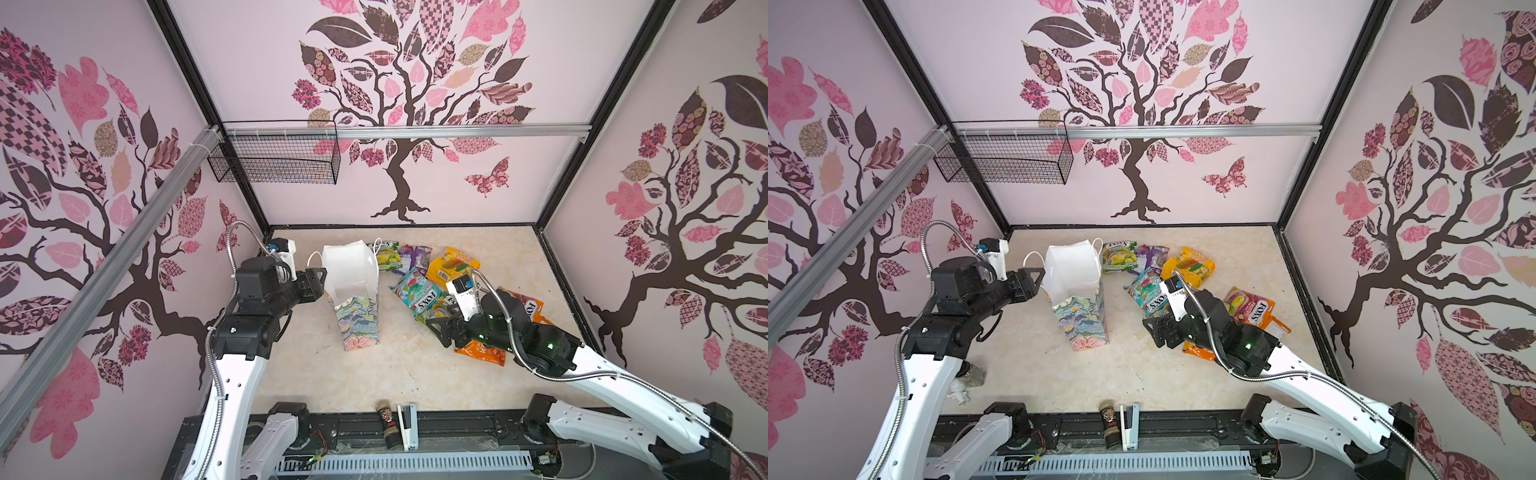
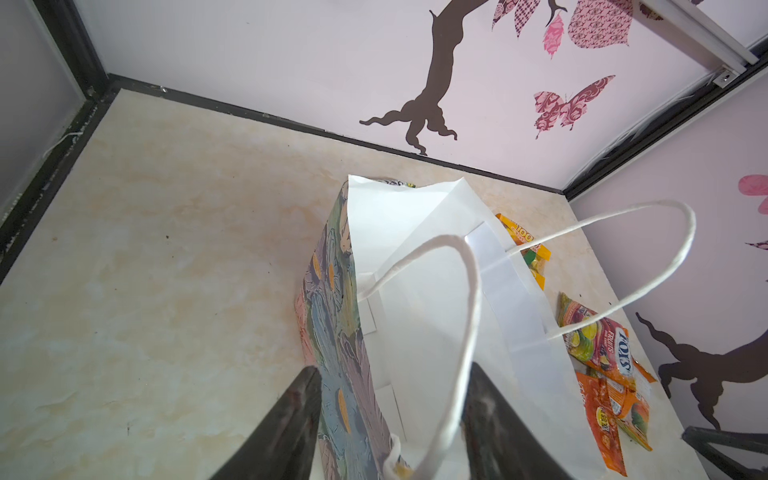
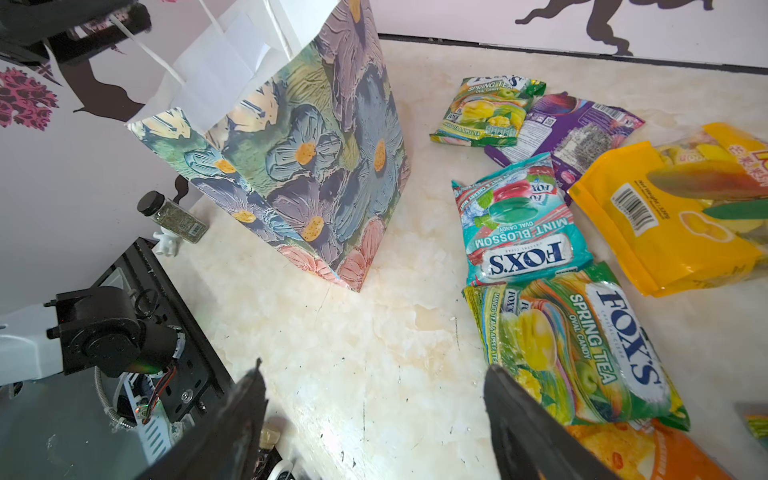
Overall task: Place the snacks into the paper bag
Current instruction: 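Grasp the bag's white handle with left gripper while right reaches toward snacks, then hold the bag with left gripper while right lowers onto green Spring Tea packet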
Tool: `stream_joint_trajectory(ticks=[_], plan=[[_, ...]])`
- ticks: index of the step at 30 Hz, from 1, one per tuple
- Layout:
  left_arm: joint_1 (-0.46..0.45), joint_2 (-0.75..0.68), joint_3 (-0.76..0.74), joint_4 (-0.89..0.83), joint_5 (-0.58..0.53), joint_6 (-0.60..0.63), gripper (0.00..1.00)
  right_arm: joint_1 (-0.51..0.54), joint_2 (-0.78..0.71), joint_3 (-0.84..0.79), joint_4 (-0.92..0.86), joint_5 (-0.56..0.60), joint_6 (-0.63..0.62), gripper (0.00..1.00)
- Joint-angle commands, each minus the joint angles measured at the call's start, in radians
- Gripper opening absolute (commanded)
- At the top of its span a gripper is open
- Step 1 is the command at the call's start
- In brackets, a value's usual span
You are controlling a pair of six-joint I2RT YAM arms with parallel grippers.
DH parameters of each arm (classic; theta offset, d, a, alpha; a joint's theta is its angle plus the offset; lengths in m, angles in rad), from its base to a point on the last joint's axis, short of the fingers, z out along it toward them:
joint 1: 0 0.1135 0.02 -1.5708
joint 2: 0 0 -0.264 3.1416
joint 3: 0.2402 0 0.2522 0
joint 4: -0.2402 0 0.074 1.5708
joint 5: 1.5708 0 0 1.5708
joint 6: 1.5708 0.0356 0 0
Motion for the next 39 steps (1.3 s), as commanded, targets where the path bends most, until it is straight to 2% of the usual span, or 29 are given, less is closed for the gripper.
stream_joint_trajectory(ticks=[1,2,5,7,9,13,18,24,26,29,30,35,39], plan=[[0.000,0.018,0.029,-0.024,-0.149,-0.070,0.55,0.001,0.035,0.050,-0.048,0.056,-0.006,0.84],[0.001,0.014,0.028,-0.025,-0.151,-0.091,0.55,0.001,0.061,0.077,-0.064,0.070,-0.008,0.84],[0.001,-0.024,-0.010,0.035,-0.058,-0.091,0.57,0.001,0.103,0.128,-0.083,0.035,-0.045,0.83],[0.001,-0.053,-0.015,0.039,-0.084,-0.101,0.56,0.001,0.105,0.106,-0.038,0.064,-0.072,0.83],[0.000,-0.071,-0.011,0.038,-0.058,-0.107,0.49,0.001,0.128,0.109,-0.013,0.111,-0.074,0.82],[0.000,-0.089,-0.026,0.011,-0.004,-0.091,0.47,0.002,0.181,0.104,0.032,0.036,-0.065,0.80],[0.000,-0.122,-0.098,0.049,-0.021,-0.088,0.45,0.001,0.207,0.075,0.081,0.049,-0.080,0.80],[0.001,-0.118,-0.177,0.169,0.078,-0.096,0.33,0.000,0.220,0.032,0.111,0.048,-0.064,0.79],[0.001,-0.109,-0.187,0.185,0.094,-0.093,0.22,-0.001,0.226,0.022,0.125,0.055,-0.064,0.79],[0.001,-0.106,-0.187,0.184,0.072,-0.086,0.02,-0.004,0.252,0.029,0.132,0.060,-0.064,0.78],[0.001,-0.110,-0.187,0.176,0.053,-0.086,0.00,-0.004,0.263,0.033,0.135,0.059,-0.062,0.78],[0.000,-0.170,-0.181,0.120,-0.053,-0.063,0.00,-0.014,0.326,0.037,0.157,0.036,-0.081,0.78],[0.001,-0.219,-0.180,0.085,-0.111,-0.037,0.00,-0.027,0.418,0.079,0.140,0.105,-0.137,0.79]])
